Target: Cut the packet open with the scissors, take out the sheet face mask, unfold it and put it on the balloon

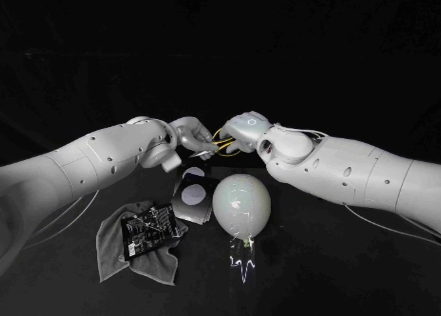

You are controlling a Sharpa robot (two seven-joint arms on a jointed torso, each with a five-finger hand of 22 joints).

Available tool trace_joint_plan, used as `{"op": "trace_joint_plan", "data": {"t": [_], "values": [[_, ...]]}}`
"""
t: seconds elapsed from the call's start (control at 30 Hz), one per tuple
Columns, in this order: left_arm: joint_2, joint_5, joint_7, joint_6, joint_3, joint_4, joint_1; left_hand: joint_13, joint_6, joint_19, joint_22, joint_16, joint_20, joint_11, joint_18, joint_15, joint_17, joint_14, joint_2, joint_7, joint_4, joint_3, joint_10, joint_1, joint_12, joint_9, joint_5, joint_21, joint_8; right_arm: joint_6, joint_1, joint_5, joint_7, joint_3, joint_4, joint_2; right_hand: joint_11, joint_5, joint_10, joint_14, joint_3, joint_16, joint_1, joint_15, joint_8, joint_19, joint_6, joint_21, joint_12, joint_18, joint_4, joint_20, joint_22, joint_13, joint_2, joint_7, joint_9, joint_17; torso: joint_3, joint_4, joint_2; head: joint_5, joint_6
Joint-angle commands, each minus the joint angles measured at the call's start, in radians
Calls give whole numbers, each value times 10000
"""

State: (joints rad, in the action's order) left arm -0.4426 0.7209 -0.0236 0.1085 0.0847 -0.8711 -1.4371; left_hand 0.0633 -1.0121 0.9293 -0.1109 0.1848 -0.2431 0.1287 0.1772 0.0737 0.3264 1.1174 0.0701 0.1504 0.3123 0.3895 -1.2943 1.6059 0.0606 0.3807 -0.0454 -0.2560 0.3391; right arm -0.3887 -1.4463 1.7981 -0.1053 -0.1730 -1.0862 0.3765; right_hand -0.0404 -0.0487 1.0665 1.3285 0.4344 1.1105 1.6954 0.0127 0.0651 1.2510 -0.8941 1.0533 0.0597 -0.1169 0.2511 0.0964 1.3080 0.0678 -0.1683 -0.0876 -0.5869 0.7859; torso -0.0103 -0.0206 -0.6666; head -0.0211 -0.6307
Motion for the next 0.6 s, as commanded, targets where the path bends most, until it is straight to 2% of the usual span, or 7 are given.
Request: {"op": "trace_joint_plan", "data": {"t": [0.03,0.17,0.23,0.33,0.43,0.5,0.6], "values": [[19,-220,433,268,9,-27,13,18,93,-21,-23,-24,68,-367,31,13,38,46,2,12,-855,952,-423,-205,43,427,-31,-64,87,-147,-40,-529,659,34,-128,-10,42,-19,-260,-68,-175,-61,-148,28,-18,-87,220,-133,12,41,156,-16,582,-55,341,77,134,-53,-7,-2,-3,-16,-20],[13,-329,558,283,13,-19,13,20,109,-26,-35,-26,69,-369,32,10,59,56,15,11,-907,1051,-435,-284,46,480,-32,-90,113,4,-40,-618,740,34,-184,28,158,-12,-496,-216,-858,-356,-409,138,-11,-249,499,-540,21,-25,358,-33,452,-49,823,235,415,-400,-15,0,3,-32,-23],[9,-391,607,298,15,-17,13,21,113,-27,-39,-27,70,-371,32,8,67,60,18,10,-926,1086,-442,-311,48,499,-31,-99,123,66,-40,-635,756,34,-197,42,178,-26,-676,-221,-1447,-442,-706,171,11,-257,687,-666,32,-35,377,-40,420,-46,1209,348,585,-462,-11,-4,0,-29,-31],[3,-458,662,334,18,-15,13,22,123,-30,-50,-27,74,-374,33,5,85,71,35,8,-974,1159,-454,-372,50,544,-31,-121,145,228,-40,-646,778,33,-202,53,333,-29,-1095,-240,-2876,-613,-1359,363,21,-278,845,-959,35,-69,386,-46,342,-44,2073,491,869,-598,-10,-6,-4,-25,-38],[-4,-504,708,363,21,-16,13,23,127,-31,-54,-26,75,-375,34,2,93,77,38,6,-993,1191,-462,-399,52,563,-31,-131,155,385,-40,-629,777,33,-214,64,380,-26,-1312,-37,-3730,-462,-1678,411,31,-60,948,-788,33,-29,387,-71,431,-44,2559,620,1050,-361,-16,-8,1,-28,-44],[-8,-524,744,372,23,-15,12,24,143,-36,-68,-30,78,-379,33,-1,116,86,58,3,-1055,1286,-477,-487,52,624,-31,-161,183,430,-40,-610,785,33,-223,73,473,0,-1329,141,-4146,-286,-1785,495,56,167,925,-519,33,25,376,-104,557,-41,2730,624,1148,-103,-17,-8,1,-28,-44],[-19,-568,802,390,26,-10,12,24,151,-40,-74,-32,80,-380,33,-3,127,90,65,2,-1086,1331,-483,-527,52,652,-31,-174,195,397,-40,-594,838,33,-234,95,545,-22,-1226,307,-4400,-85,-1742,520,101,350,833,-261,64,74,332,-130,672,-29,2680,636,1194,180,-13,-3,-4,-21,-37]]}}
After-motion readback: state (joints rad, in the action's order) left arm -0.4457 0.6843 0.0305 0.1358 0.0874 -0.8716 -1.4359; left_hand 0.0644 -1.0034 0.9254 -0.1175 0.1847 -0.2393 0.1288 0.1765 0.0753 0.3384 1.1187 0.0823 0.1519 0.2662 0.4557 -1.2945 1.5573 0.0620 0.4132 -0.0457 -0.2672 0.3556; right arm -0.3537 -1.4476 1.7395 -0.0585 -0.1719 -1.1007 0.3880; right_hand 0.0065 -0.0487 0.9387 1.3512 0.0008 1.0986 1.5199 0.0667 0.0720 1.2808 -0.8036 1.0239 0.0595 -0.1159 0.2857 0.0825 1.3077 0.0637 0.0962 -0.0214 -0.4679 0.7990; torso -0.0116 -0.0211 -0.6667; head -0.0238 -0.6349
